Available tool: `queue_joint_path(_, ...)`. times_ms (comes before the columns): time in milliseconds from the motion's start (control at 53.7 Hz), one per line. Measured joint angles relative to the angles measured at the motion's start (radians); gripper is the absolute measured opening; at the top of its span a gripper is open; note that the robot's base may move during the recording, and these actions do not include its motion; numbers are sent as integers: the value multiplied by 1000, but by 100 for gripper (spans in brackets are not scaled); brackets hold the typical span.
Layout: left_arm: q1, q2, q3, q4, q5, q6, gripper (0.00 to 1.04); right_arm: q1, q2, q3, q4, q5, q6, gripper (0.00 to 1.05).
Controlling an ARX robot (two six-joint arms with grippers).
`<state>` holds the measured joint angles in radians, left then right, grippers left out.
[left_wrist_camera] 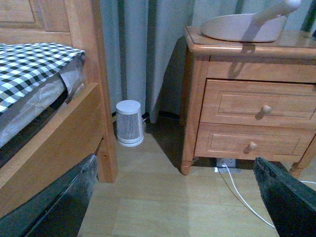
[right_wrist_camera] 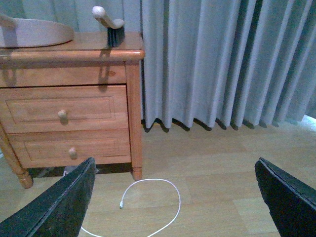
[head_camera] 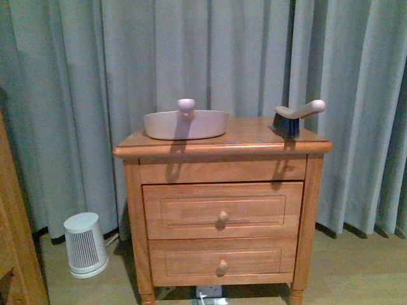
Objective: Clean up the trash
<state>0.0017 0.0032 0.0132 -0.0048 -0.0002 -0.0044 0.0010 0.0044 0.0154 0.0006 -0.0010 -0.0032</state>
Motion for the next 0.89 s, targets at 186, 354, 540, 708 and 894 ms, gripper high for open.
queue_joint_path(186,0,0,0,0,0,0,97,0,0,0,0,0,0,97)
queue_joint_path(354,0,0,0,0,0,0,97,0,0,0,0,0,0,97)
queue_joint_path(540,0,0,0,0,0,0,97,0,0,0,0,0,0,97)
queue_joint_path(708,0,0,0,0,0,0,97,0,0,0,0,0,0,97)
queue_joint_path(894,0,0,0,0,0,0,97,0,0,0,0,0,0,97)
